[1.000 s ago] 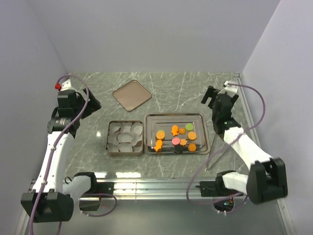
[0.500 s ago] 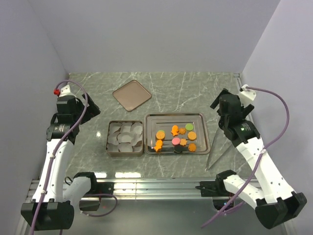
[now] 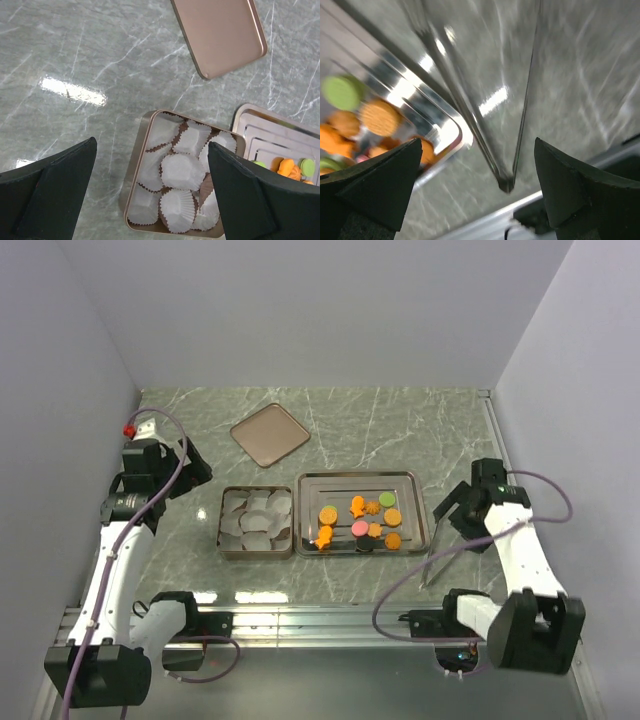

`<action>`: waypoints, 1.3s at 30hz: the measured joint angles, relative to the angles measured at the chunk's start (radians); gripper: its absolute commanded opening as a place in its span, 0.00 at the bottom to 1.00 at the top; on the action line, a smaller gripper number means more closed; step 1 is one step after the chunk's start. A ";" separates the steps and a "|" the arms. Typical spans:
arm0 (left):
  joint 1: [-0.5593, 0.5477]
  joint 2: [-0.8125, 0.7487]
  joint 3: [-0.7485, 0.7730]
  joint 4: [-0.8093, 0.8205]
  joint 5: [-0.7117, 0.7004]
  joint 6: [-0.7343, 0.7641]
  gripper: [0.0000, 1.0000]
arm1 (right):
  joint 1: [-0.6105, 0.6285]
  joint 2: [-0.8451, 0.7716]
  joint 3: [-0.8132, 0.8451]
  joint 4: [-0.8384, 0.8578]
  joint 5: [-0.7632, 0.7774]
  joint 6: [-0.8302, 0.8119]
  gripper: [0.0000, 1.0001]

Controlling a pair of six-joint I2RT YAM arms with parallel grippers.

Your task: Pack the cookies

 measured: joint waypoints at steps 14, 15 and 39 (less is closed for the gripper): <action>0.000 0.026 -0.026 0.013 0.040 0.014 0.99 | -0.051 0.222 -0.024 -0.033 -0.123 0.011 1.00; 0.000 0.026 -0.028 0.013 0.040 0.014 1.00 | -0.056 0.233 -0.035 -0.027 -0.124 0.011 1.00; 0.000 0.046 -0.035 0.028 0.040 0.014 0.99 | -0.134 0.541 0.081 0.069 -0.068 -0.032 0.79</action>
